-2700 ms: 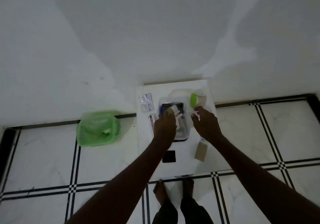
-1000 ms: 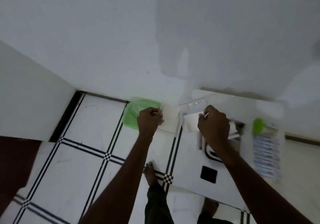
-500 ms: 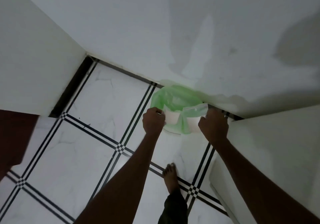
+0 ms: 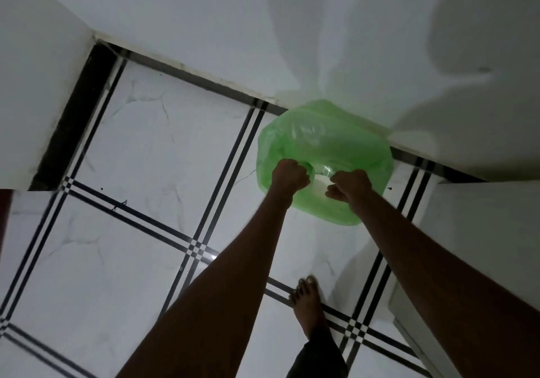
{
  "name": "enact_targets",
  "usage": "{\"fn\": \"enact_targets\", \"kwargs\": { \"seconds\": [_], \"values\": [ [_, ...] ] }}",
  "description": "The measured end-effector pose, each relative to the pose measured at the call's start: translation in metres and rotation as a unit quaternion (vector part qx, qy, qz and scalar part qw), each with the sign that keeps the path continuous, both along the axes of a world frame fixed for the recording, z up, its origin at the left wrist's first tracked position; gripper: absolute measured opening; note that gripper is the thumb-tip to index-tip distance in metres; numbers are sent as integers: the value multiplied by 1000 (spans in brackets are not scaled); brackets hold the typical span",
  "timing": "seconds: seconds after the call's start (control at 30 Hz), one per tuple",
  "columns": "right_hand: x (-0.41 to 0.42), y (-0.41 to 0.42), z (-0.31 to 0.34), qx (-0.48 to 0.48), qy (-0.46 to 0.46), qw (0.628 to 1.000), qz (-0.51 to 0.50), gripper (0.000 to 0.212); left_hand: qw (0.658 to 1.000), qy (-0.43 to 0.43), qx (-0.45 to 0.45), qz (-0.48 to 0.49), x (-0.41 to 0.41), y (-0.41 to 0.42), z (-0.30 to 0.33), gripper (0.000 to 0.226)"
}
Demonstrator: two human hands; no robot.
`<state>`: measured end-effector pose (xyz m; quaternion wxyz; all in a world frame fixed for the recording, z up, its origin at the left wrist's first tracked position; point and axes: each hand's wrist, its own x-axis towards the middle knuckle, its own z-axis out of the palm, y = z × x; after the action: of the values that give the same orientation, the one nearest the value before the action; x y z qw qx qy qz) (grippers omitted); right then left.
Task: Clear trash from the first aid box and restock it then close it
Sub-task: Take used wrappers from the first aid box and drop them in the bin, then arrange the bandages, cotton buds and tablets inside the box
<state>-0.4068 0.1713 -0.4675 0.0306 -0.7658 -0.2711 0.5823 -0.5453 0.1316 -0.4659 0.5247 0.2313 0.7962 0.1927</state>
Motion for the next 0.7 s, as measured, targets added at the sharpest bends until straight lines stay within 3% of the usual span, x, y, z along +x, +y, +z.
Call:
{"fn": "enact_targets", "kwargs": {
  "seconds": [0.1, 0.17, 0.4, 0.5, 0.7],
  "values": [
    [8, -8, 20, 9, 20, 1000, -17, 14, 990, -71, -29, 119, 5, -9, 21, 32],
    [15, -13, 48, 0, 38, 999, -28, 8, 982, -101, 4, 162, 8, -18, 45, 17],
    [65, -28, 182, 108, 54, 993, -1, 10, 976, -124, 88, 153, 51, -30, 183, 14],
    [102, -32, 251, 179, 37, 982, 41, 23, 971, -137, 128, 150, 87, -31, 244, 19],
    [225, -62, 401, 328, -17, 943, 50, 32, 956, -190, 196, 102, 220, -49, 378, 24]
  ]
}}
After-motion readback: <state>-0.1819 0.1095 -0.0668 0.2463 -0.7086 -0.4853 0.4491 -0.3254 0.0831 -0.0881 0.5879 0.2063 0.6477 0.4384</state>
